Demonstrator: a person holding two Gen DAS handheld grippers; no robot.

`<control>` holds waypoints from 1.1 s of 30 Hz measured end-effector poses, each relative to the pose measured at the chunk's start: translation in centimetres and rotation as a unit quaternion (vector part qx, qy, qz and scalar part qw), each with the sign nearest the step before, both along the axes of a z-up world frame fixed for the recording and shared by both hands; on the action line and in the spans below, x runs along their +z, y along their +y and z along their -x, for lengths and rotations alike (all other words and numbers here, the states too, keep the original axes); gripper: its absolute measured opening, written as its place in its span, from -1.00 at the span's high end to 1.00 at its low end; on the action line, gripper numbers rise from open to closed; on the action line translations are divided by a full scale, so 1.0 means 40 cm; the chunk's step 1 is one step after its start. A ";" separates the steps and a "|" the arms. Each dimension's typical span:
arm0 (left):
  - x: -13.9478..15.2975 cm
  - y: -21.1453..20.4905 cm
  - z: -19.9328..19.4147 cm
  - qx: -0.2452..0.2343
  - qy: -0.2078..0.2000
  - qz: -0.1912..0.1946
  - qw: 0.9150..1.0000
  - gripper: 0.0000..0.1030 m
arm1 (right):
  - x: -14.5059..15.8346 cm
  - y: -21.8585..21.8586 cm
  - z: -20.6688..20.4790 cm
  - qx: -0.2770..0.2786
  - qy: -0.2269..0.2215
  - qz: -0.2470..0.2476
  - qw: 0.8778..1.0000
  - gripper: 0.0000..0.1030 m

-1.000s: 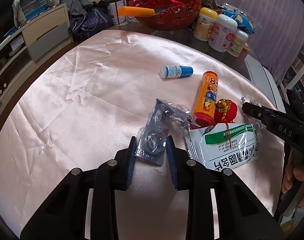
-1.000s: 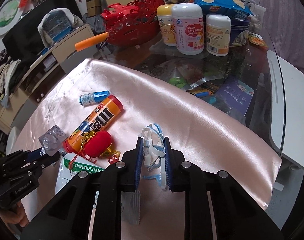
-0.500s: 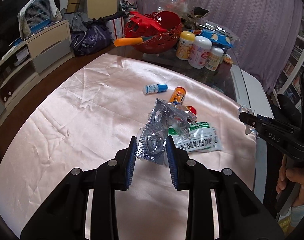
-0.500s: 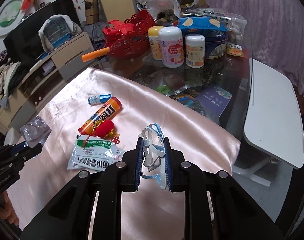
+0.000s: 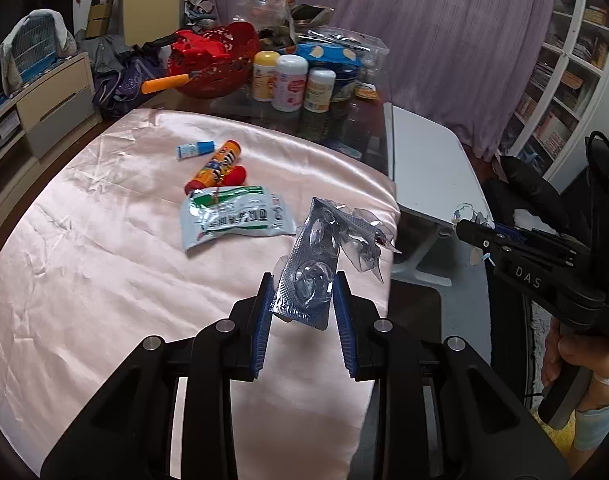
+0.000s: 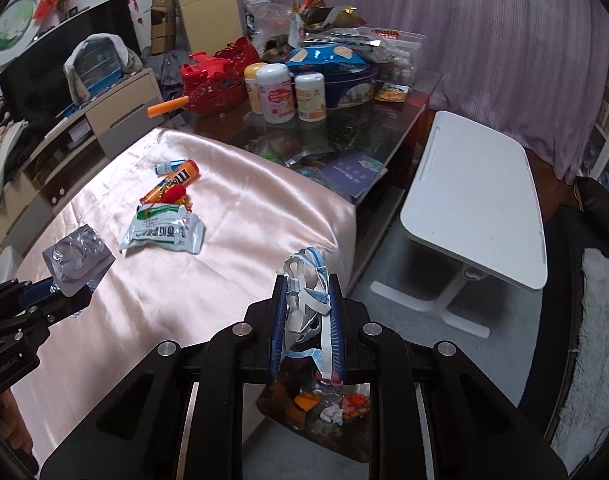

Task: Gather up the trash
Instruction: 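Carry the blister pack and clear packaging over the black bin and open both tools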

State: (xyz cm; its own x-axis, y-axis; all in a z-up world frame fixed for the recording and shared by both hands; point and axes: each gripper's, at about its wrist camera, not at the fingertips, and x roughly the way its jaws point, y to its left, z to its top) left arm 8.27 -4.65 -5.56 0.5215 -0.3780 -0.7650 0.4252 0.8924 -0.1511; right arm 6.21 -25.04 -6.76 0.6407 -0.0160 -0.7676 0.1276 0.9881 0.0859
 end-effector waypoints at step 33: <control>-0.327 -0.353 0.048 -0.111 0.132 -0.071 0.982 0.45 | -0.269 -0.197 0.098 -0.027 0.122 -0.091 0.988 0.55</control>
State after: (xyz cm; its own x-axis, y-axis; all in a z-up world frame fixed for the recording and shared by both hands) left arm 6.33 -18.77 -18.64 0.2149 -0.3400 -0.9156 0.5751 0.8017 -0.1627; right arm 2.30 -32.90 -17.52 0.4375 0.1071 -0.8928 0.2185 0.9505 0.2211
